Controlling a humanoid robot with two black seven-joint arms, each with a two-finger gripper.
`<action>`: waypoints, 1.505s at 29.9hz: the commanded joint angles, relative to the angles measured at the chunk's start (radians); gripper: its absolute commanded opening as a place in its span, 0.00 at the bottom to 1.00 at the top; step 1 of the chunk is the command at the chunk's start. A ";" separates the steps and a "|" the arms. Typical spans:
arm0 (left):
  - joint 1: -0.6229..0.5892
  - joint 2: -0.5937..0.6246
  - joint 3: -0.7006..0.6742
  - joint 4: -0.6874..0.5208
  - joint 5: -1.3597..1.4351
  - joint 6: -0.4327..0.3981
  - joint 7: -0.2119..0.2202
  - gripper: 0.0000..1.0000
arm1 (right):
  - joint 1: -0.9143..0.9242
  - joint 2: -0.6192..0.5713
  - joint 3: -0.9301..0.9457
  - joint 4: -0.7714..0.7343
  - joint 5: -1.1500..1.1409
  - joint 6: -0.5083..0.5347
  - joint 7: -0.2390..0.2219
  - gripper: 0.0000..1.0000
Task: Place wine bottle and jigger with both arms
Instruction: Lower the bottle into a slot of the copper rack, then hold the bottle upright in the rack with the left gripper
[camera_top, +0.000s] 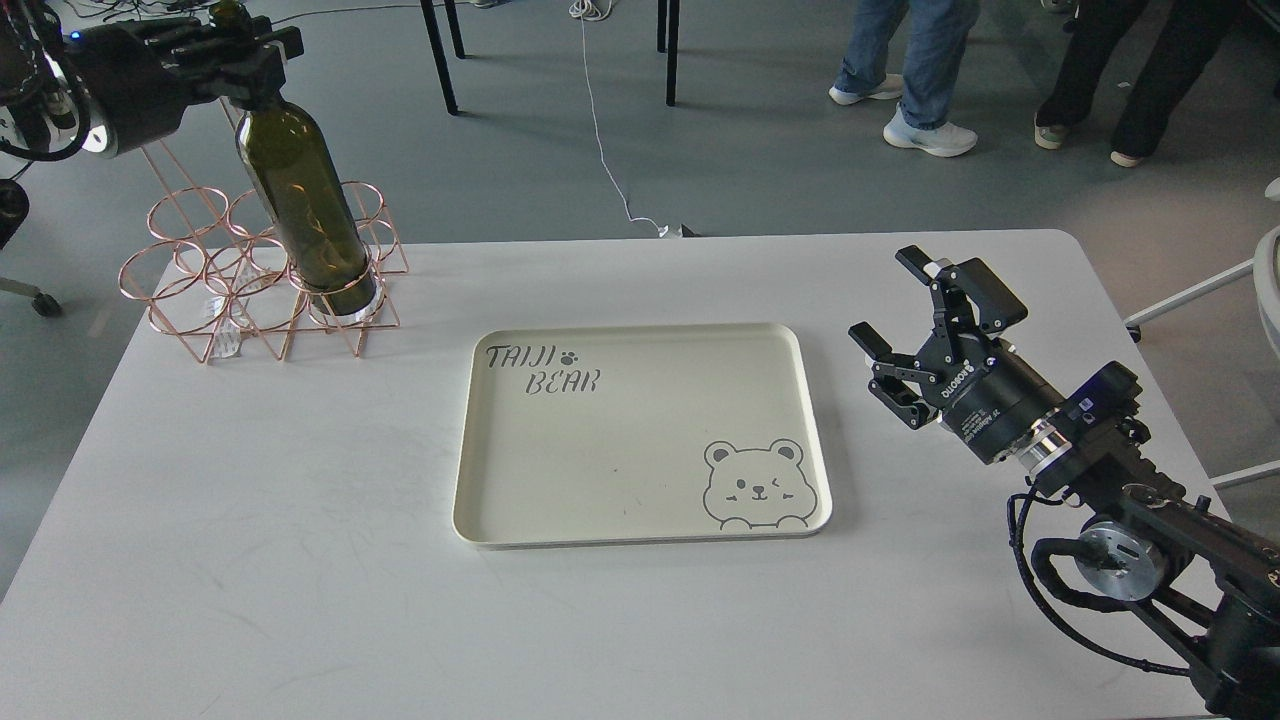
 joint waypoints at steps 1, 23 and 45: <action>0.004 -0.001 0.000 0.000 -0.001 0.000 0.000 0.37 | -0.005 0.000 0.001 0.000 0.000 0.000 0.000 0.99; 0.047 -0.015 -0.001 0.000 -0.056 0.043 0.000 0.84 | -0.014 0.000 0.009 0.002 -0.013 0.000 0.000 0.99; 0.047 -0.012 0.029 0.001 -0.069 0.064 0.000 0.03 | -0.016 0.000 0.018 0.002 -0.013 0.000 0.000 0.99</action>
